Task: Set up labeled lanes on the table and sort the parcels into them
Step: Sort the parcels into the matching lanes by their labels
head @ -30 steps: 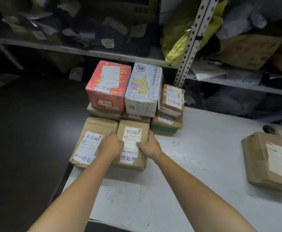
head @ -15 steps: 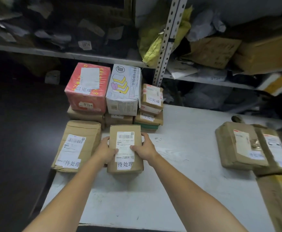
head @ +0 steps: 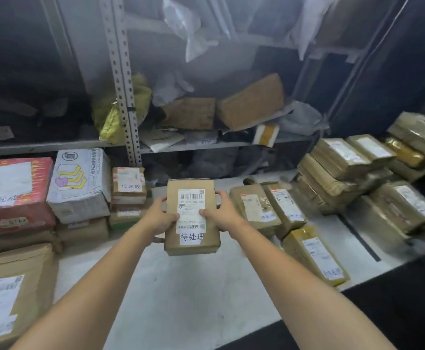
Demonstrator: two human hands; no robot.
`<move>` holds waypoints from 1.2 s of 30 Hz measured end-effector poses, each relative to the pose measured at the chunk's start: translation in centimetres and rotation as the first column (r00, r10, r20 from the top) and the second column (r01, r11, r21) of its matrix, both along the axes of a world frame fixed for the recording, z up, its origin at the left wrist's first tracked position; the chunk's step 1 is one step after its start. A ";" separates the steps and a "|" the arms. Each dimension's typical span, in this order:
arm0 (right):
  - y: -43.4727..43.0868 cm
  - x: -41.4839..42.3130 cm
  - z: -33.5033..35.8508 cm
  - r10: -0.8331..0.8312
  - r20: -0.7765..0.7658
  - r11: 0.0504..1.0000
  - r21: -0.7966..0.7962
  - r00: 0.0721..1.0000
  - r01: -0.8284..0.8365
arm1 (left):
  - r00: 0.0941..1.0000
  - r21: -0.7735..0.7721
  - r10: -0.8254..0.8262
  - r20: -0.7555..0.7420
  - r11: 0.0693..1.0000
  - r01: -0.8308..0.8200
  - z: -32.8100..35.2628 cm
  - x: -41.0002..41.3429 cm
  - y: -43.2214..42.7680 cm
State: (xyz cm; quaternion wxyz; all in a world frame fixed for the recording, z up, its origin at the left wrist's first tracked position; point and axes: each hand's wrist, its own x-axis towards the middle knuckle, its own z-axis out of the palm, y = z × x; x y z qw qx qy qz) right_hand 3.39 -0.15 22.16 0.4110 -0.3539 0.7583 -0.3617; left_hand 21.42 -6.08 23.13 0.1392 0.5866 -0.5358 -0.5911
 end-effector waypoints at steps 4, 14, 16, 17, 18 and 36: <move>1.9 -7.2 2.8 -0.026 -0.006 0.996 -0.082 1.000 0.025 | 0.998 -0.022 -0.061 -0.020 0.998 0.060 2.4 -7.2 0.9; 1.0 -23.6 1.6 0.064 0.026 0.993 -0.100 0.998 -0.061 | 0.999 -0.011 -0.032 0.008 0.999 0.032 3.1 -22.4 2.0; 0.1 -25.7 0.8 0.102 0.050 0.992 -0.080 0.994 -0.098 | 1.000 0.007 0.001 0.020 1.000 -0.001 2.7 -24.1 1.9; -0.2 -26.5 0.5 0.119 0.062 0.991 -0.074 0.991 -0.114 | 1.000 0.015 0.013 0.025 1.000 -0.013 2.5 -24.7 2.0; -0.7 -27.2 0.2 0.139 0.076 0.989 -0.062 0.987 -0.135 | 0.999 0.022 0.025 0.035 0.999 -0.026 2.2 -25.4 1.8; -3.9 -32.6 -4.3 0.166 0.143 0.982 0.071 0.976 -0.178 | 0.995 0.093 0.001 0.101 0.996 -0.011 -3.3 -30.8 -1.8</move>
